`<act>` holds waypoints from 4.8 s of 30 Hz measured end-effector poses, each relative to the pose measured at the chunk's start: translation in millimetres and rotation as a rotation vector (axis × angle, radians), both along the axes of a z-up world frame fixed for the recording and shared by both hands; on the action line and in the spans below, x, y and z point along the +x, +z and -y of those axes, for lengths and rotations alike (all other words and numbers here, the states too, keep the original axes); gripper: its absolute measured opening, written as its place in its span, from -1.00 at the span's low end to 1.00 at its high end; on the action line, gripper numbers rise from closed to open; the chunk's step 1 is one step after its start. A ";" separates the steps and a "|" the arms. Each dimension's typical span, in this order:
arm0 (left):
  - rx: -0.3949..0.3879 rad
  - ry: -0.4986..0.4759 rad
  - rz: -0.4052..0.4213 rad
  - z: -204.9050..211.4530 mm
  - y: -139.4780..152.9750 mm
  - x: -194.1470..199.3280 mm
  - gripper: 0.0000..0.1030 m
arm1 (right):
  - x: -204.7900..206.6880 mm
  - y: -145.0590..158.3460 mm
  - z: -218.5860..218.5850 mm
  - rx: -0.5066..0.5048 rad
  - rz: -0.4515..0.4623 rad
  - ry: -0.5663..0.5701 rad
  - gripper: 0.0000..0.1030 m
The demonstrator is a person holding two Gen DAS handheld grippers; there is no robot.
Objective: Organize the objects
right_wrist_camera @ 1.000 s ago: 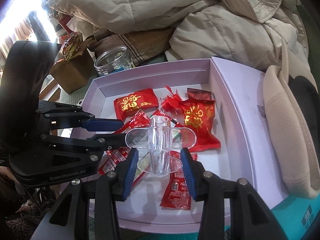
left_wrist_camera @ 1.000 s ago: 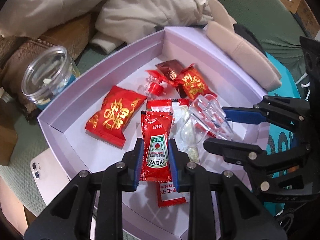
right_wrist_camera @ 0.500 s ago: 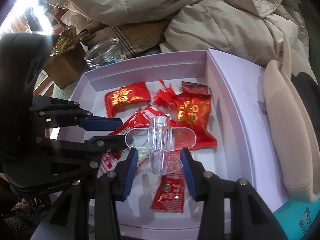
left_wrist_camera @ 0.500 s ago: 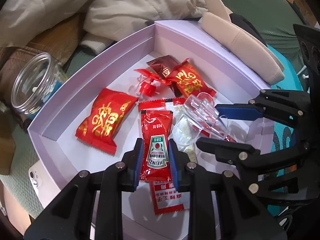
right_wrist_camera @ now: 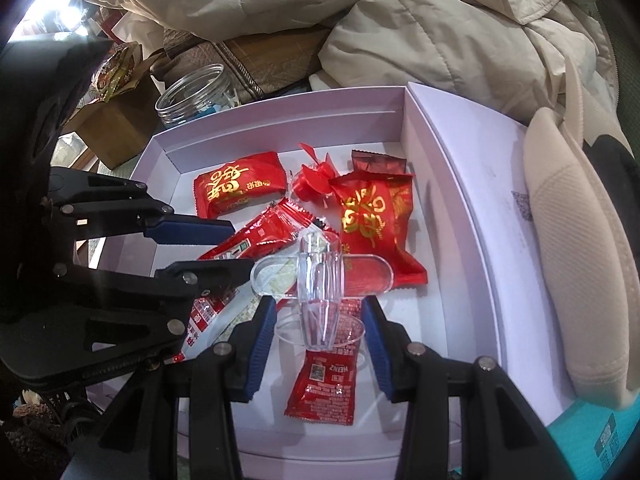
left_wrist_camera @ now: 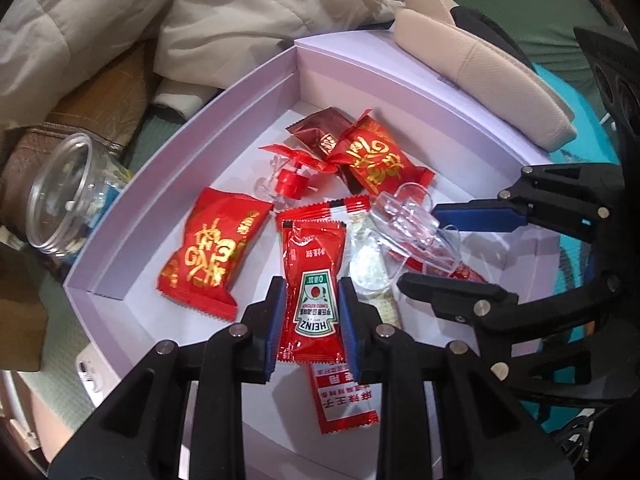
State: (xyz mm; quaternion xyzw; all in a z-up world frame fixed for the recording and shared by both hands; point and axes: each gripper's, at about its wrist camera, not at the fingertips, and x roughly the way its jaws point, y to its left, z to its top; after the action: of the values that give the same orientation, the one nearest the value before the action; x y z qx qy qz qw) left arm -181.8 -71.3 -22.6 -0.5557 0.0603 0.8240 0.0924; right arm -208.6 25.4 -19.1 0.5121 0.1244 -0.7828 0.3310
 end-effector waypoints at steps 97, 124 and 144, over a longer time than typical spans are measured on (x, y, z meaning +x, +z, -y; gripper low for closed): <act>0.037 0.359 -0.323 6.8 130.1 188.9 0.50 | 166.7 131.1 -87.0 -0.118 -0.340 -0.161 0.99; 0.036 0.367 -0.283 14.1 114.6 207.6 0.50 | 194.4 119.0 -73.8 -0.019 -0.348 -0.135 0.99; 0.028 0.357 -0.275 15.3 115.6 208.5 0.50 | 197.8 117.1 -68.3 -0.002 -0.349 -0.104 0.99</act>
State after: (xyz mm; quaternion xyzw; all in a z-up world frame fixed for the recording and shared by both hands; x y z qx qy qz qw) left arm 26.7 -86.6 93.0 -0.4385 -0.0384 0.8961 -0.0565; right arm -10.9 93.7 98.0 0.3739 0.1523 -0.8760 0.2640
